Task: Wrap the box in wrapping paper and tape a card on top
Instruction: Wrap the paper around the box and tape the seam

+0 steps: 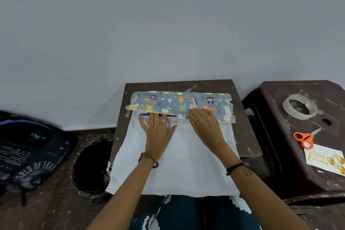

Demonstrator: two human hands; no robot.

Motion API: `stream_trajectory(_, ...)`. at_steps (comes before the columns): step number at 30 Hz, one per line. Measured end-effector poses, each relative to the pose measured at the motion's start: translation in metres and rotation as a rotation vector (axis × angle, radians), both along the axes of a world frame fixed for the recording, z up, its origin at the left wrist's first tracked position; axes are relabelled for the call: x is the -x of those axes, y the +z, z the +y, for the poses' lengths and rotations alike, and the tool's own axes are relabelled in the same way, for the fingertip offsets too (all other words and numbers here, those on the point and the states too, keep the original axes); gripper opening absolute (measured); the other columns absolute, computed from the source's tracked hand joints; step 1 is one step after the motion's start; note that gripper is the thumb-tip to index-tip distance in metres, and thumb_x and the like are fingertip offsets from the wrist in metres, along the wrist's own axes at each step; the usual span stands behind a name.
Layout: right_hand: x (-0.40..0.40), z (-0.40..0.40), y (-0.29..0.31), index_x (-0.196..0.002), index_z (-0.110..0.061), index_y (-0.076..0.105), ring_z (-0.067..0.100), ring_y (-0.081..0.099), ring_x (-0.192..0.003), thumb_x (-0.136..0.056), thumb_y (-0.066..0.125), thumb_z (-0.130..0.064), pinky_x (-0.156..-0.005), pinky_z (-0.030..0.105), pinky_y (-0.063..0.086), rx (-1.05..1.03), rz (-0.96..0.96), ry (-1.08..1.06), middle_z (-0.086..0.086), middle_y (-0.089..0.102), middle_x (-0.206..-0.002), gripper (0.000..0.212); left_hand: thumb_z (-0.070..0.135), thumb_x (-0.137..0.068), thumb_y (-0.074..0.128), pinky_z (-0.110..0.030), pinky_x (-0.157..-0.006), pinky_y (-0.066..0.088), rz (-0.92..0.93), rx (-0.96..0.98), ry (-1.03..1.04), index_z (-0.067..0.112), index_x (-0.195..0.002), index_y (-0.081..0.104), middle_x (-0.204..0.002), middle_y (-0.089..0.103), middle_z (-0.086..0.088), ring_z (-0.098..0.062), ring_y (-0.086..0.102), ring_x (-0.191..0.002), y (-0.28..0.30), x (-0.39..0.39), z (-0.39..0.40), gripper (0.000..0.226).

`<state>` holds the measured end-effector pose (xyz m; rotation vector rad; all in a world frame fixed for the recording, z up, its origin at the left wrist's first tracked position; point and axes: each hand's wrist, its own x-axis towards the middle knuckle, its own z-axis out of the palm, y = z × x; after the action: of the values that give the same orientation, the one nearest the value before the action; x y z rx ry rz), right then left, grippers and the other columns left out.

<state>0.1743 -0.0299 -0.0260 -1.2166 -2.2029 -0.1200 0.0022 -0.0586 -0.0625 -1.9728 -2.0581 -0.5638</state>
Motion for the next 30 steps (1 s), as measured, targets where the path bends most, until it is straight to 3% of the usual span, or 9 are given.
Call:
stream_trajectory(4, 0.000, -0.001, -0.009, -0.073, -0.008, 0.065, 0.023, 0.065, -0.064, -0.069, 0.078, 0.002, -0.073, 0.032, 0.053, -0.051, -0.048, -0.001, 0.007, 0.068, -0.070, 0.018, 0.030, -0.086, 0.055, -0.044, -0.090, 0.030, 0.127, -0.228, -0.118, 0.017, -0.100, 0.048, -0.091, 0.065, -0.006, -0.021, 0.043, -0.097, -0.005, -0.003, -0.004, 0.020)
stream_trajectory(6, 0.001, -0.004, -0.012, -0.073, -0.009, 0.065, 0.022, 0.065, -0.065, -0.070, 0.076, 0.004, -0.075, 0.032, 0.053, -0.091, -0.040, 0.005, 0.006, 0.068, -0.071, 0.017, 0.016, -0.078, 0.066, -0.037, -0.084, 0.030, 0.223, -0.263, -0.234, 0.019, -0.097, 0.048, -0.083, 0.061, 0.000, -0.018, 0.042, -0.090, -0.007, -0.006, -0.010, 0.026)
stream_trajectory(10, 0.006, -0.015, -0.010, -0.070, -0.008, 0.064, 0.019, 0.062, -0.060, -0.070, 0.076, 0.005, -0.068, 0.025, 0.051, -0.209, 0.005, 0.017, 0.004, 0.065, -0.068, 0.017, 0.004, -0.081, 0.047, -0.034, -0.082, 0.028, 0.317, -0.334, -0.290, 0.021, -0.099, 0.048, -0.077, 0.057, 0.006, -0.015, 0.041, -0.084, -0.006, -0.007, -0.011, 0.024)
stream_trajectory(14, 0.006, -0.019, -0.018, -0.077, -0.008, 0.065, 0.021, 0.068, -0.074, -0.073, 0.072, 0.005, -0.088, 0.035, 0.052, -0.229, 0.006, 0.003, 0.006, 0.069, -0.079, 0.016, 0.002, -0.071, 0.053, -0.035, -0.081, 0.028, 0.286, -0.398, -0.284, 0.020, -0.098, 0.047, -0.077, 0.060, 0.004, -0.016, 0.041, -0.084, -0.005, -0.006, -0.012, 0.033)
stream_trajectory(19, 0.005, -0.029, -0.040, -0.095, -0.012, 0.069, 0.018, 0.057, -0.109, -0.082, 0.050, -0.003, -0.102, 0.042, 0.038, -0.161, 0.018, -0.041, 0.006, 0.068, -0.109, 0.025, -0.002, -0.078, 0.050, -0.036, -0.081, 0.027, 0.291, -0.416, -0.262, 0.023, -0.105, 0.047, -0.091, 0.042, 0.003, -0.016, 0.041, -0.084, -0.007, -0.005, -0.010, 0.037)
stream_trajectory(24, 0.006, -0.029, -0.038, -0.098, -0.011, 0.068, 0.015, 0.056, -0.108, -0.087, 0.051, -0.012, -0.101, 0.041, 0.039, -0.145, 0.112, -0.074, 0.004, 0.068, -0.108, 0.020, 0.010, -0.079, 0.042, -0.041, -0.087, 0.028, 0.160, -0.321, -0.261, 0.022, -0.103, 0.068, -0.104, 0.068, -0.005, -0.020, 0.046, -0.100, -0.004, -0.008, -0.007, 0.037)
stream_trajectory(27, 0.008, -0.023, -0.039, -0.110, -0.011, 0.055, 0.019, 0.059, -0.099, -0.091, 0.049, -0.017, -0.096, 0.035, 0.040, -0.170, 0.125, -0.149, 0.007, 0.068, -0.104, 0.021, 0.018, -0.079, 0.041, -0.049, -0.101, 0.019, 0.047, -0.211, -0.264, 0.024, -0.123, 0.054, -0.130, 0.056, -0.012, -0.027, 0.038, -0.123, -0.002, -0.007, -0.002, 0.047)
stream_trajectory(30, 0.005, -0.020, -0.045, -0.120, -0.012, 0.054, 0.023, 0.049, -0.116, -0.092, 0.048, -0.027, -0.101, 0.041, 0.035, -0.128, 0.126, -0.240, 0.011, 0.062, -0.121, 0.032, 0.042, -0.095, 0.023, -0.056, -0.108, 0.004, 0.012, -0.087, -0.214, 0.030, -0.137, 0.036, -0.145, 0.040, -0.010, -0.030, 0.024, -0.136, -0.004, -0.005, 0.001, 0.046)
